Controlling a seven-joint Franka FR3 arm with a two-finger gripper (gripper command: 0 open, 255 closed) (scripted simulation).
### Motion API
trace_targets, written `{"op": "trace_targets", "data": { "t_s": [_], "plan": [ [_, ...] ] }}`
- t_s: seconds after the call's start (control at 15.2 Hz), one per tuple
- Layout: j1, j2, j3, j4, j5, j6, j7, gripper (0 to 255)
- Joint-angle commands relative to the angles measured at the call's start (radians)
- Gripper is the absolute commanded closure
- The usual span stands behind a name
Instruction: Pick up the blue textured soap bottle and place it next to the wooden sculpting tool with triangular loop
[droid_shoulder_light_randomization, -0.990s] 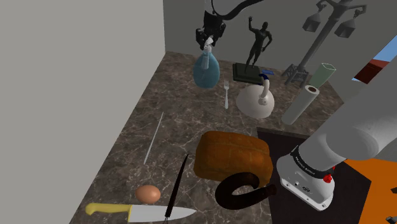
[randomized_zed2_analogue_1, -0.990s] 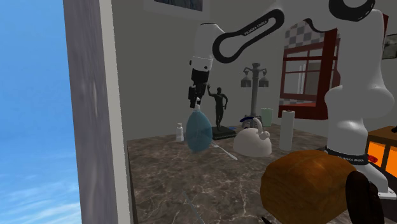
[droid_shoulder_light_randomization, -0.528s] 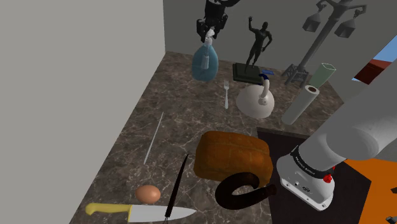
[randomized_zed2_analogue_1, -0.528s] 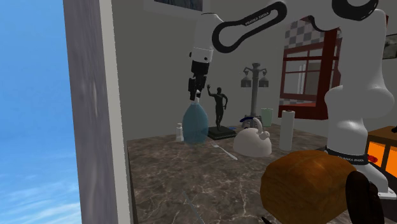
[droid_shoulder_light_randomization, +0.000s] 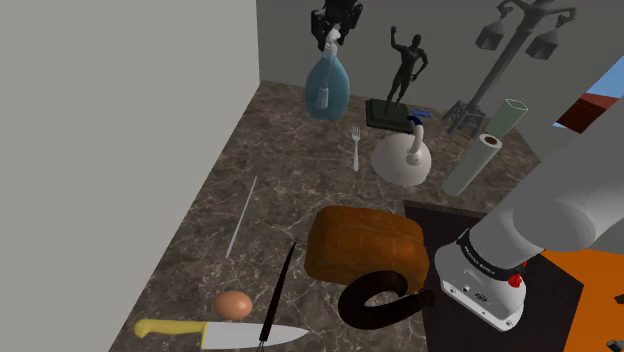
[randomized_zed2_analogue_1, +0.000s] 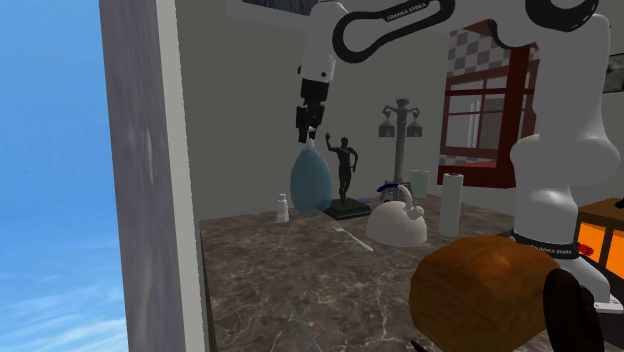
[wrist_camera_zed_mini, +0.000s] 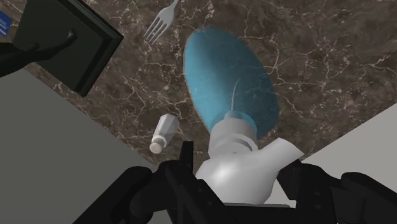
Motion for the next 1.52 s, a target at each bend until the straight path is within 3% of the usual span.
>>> {"op": "trace_targets", "data": {
  "t_s": [0.0,1.45],
  "plan": [
    [0.0,-0.004,0.0,0.023,0.003,-0.026,-0.005,255],
    [0.006,0.03,0.005,0.361,0.018,-0.326,-0.054,255]
  ]
}}
